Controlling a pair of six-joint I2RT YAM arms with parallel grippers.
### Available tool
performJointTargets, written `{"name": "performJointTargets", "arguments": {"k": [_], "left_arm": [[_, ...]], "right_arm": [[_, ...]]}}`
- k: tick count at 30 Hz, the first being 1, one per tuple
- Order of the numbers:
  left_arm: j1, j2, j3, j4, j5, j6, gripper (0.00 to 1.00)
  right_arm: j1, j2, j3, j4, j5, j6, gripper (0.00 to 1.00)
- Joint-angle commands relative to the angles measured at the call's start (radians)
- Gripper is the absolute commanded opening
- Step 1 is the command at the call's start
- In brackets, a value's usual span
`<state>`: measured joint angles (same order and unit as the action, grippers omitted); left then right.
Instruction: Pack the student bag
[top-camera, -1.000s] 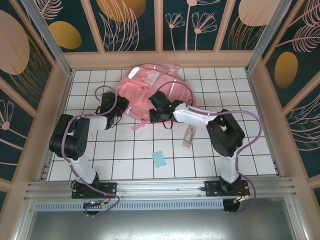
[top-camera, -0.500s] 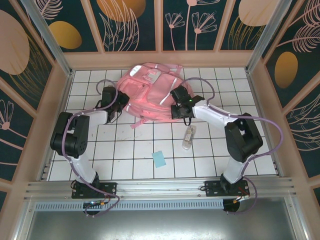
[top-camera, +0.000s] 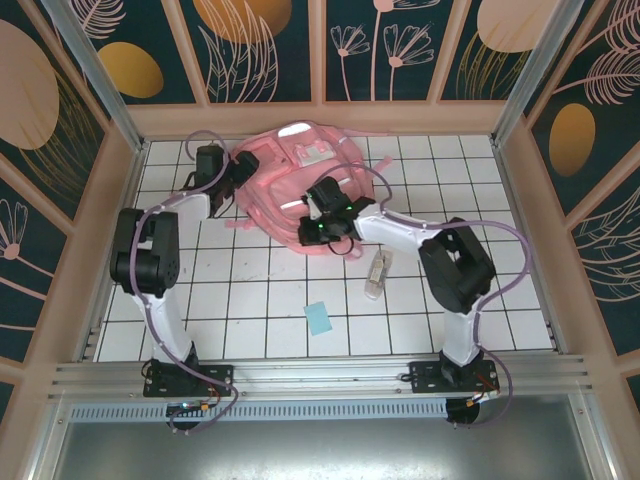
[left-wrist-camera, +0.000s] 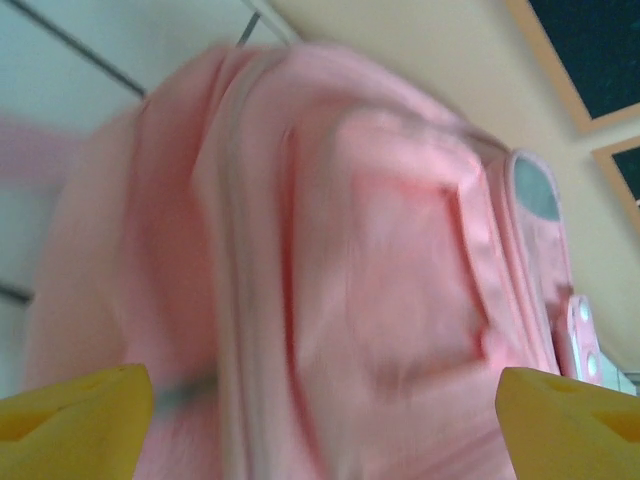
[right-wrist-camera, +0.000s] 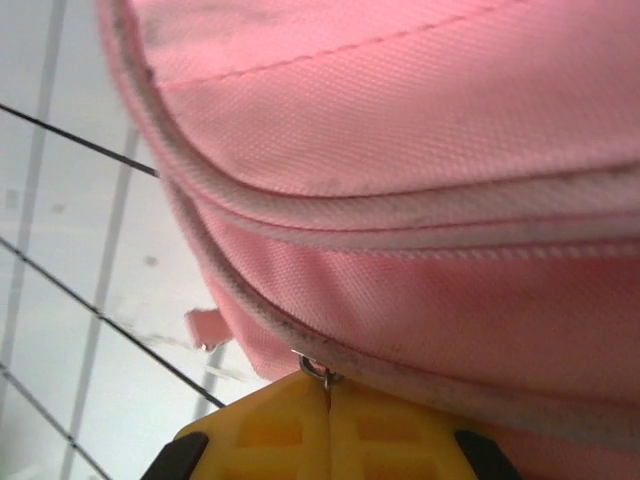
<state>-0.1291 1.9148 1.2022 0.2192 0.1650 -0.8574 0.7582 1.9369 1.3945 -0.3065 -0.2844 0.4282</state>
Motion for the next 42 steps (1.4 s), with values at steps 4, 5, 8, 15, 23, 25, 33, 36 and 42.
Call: {"name": "performJointTargets", "arguments": {"k": [4, 5, 8, 15, 23, 25, 33, 36, 42], "left_arm": [[-0.003, -0.335, -0.319, -0.081, 0.079, -0.039, 0.86], [-0.003, -0.377, -0.386, -0.042, 0.097, -0.084, 0.84], [-0.012, -0.452, -0.559, 0.129, 0.132, -0.233, 0.79], [-0.050, -0.407, -0.585, 0.291, 0.090, -0.320, 0.72], [-0.115, -0.218, -0.507, 0.469, 0.088, -0.387, 0.44], [-0.115, -0.170, -0.513, 0.526, 0.094, -0.418, 0.23], [-0.103, -0.265, -0.461, 0.342, 0.001, -0.249, 0.00], [-0.087, -0.297, -0.434, 0.276, 0.012, -0.197, 0.00], [-0.049, -0.306, -0.395, 0.199, 0.066, -0.128, 0.00]], "right_arm": [[0.002, 0.125, 0.206, 0.133, -0.152, 0.017, 0.00], [0.004, 0.136, 0.229, 0.133, -0.173, 0.015, 0.00], [0.015, 0.145, 0.251, 0.143, -0.221, 0.011, 0.00], [0.047, 0.079, 0.157, 0.167, -0.264, 0.039, 0.00], [0.071, 0.008, -0.016, 0.257, -0.313, 0.103, 0.00], [0.078, 0.006, -0.020, 0.215, -0.312, 0.082, 0.00], [0.032, -0.050, -0.056, -0.202, 0.071, -0.120, 0.00], [-0.042, -0.087, -0.087, -0.282, 0.230, -0.160, 0.00], [-0.167, -0.111, -0.046, -0.323, 0.531, -0.242, 0.00]]}}
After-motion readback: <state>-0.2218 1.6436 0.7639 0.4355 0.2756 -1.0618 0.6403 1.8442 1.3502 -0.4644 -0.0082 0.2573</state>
